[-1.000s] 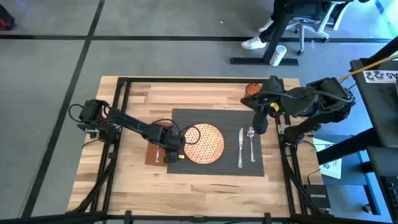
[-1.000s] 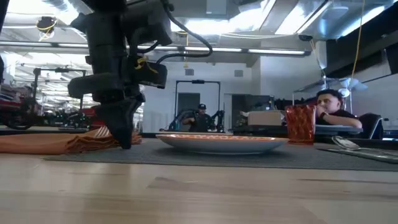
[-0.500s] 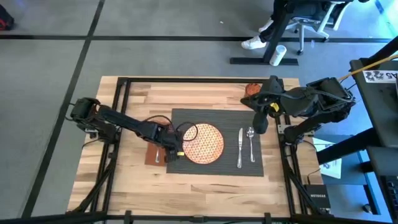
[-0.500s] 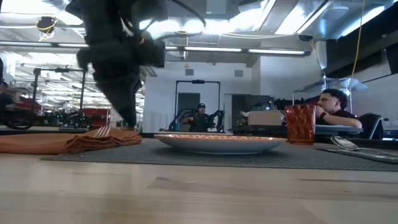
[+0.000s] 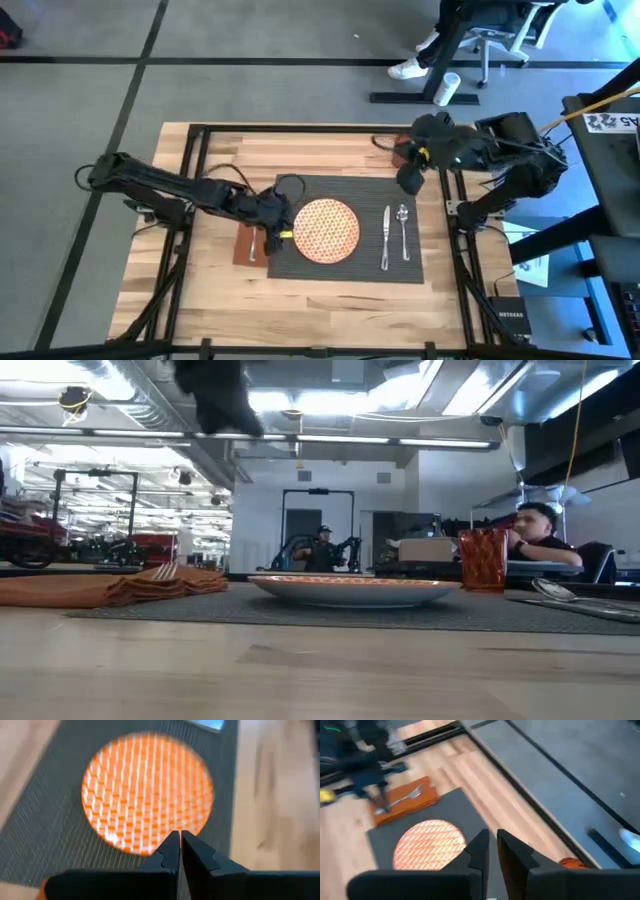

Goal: Set table place
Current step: Adjust the orange glass

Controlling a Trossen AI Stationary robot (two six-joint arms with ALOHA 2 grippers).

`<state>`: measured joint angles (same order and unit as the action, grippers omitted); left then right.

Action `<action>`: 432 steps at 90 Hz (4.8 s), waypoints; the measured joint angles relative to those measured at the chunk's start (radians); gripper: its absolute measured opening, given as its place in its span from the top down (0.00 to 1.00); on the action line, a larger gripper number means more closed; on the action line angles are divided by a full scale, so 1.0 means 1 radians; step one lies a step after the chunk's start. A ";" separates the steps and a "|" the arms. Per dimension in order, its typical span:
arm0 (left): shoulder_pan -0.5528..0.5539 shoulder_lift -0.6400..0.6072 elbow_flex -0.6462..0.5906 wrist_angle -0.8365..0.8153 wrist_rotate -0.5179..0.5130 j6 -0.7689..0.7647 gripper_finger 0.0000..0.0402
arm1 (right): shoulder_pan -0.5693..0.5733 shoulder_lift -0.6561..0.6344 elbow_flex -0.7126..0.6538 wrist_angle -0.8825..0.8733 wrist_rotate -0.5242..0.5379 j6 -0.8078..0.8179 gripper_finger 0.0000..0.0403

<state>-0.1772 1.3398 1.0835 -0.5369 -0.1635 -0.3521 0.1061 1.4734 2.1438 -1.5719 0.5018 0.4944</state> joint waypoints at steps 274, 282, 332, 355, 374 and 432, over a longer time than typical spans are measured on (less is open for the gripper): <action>-0.079 -0.231 0.078 -0.089 -0.020 -0.083 1.00 | -0.685 0.231 -0.820 0.268 -0.367 -0.346 0.99; -0.079 -0.231 0.078 -0.089 -0.021 -0.083 1.00 | -0.673 0.229 -0.820 0.266 -0.386 -0.340 1.00; -0.079 -0.231 0.078 -0.088 -0.021 -0.086 1.00 | -0.663 0.229 -0.820 0.303 -0.389 -0.367 1.00; -0.079 -0.231 0.078 -0.088 -0.021 -0.090 1.00 | -0.664 0.229 -0.820 0.311 -0.380 -0.389 1.00; -0.079 -0.231 0.078 -0.088 -0.021 -0.093 1.00 | -0.685 0.229 -0.831 0.307 -0.381 -0.395 1.00; -0.085 -0.231 0.078 -0.089 -0.021 -0.093 1.00 | -0.689 0.227 -0.872 0.287 -0.407 -0.395 1.00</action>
<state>-0.2620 1.1088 1.1618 -0.6258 -0.1848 -0.4456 -0.5827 1.7008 1.2720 -1.2846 0.0943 0.0992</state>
